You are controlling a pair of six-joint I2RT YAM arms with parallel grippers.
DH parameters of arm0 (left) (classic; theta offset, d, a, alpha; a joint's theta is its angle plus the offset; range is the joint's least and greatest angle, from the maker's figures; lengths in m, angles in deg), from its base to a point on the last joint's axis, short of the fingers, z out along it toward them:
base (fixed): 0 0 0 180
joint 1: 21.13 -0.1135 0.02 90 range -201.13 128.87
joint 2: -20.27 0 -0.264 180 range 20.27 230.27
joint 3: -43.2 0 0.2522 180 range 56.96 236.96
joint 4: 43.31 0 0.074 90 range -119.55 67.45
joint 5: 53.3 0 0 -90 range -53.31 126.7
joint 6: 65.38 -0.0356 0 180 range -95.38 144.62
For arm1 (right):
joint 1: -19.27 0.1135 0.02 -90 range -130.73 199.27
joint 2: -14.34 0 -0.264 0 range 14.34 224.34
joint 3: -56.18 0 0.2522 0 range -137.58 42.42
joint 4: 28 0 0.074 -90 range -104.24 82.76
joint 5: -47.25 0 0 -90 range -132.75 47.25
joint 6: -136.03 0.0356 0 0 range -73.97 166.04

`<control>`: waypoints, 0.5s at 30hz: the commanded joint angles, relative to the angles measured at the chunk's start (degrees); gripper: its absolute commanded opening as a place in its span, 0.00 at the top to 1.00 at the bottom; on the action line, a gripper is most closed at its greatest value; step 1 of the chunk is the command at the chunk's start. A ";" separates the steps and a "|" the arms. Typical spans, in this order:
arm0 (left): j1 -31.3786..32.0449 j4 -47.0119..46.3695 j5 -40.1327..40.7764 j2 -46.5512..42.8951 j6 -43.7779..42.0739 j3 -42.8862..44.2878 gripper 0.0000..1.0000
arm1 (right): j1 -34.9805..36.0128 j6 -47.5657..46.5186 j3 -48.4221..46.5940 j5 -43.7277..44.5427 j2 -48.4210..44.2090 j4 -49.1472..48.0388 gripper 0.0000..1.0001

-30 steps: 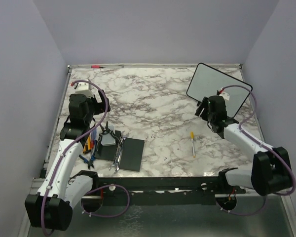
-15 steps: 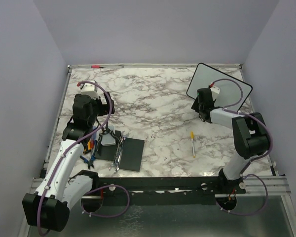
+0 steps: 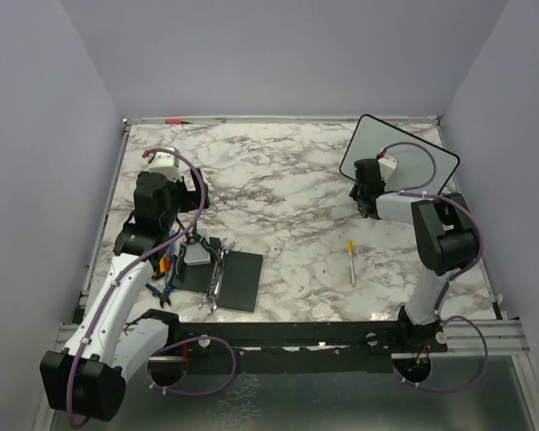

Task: Write a sentence on the whiteboard
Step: Move the whiteboard to the center of the board.

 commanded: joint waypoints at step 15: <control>0.35 0.51 1.32 0.09 -0.84 -0.78 0.01 | 0.33 -0.36 -3.16 3.30 3.47 -1.74 0.85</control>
